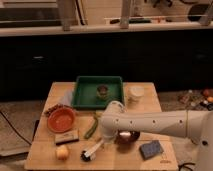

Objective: Place brush in red bowl

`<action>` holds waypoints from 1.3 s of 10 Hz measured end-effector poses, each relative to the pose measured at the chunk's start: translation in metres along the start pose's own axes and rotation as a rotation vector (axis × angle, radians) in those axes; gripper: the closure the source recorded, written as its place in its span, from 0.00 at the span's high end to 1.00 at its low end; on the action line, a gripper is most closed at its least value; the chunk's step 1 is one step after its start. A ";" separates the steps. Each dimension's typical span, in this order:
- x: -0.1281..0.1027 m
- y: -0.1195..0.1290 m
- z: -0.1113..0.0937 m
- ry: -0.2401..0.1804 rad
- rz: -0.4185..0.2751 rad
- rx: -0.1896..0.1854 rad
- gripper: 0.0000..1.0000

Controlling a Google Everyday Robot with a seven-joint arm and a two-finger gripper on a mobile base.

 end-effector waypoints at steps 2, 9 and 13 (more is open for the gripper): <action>0.006 -0.003 0.000 0.000 0.004 -0.004 0.04; -0.013 -0.013 -0.010 -0.079 -0.151 -0.059 0.00; -0.030 -0.020 -0.019 -0.105 -0.251 -0.080 0.00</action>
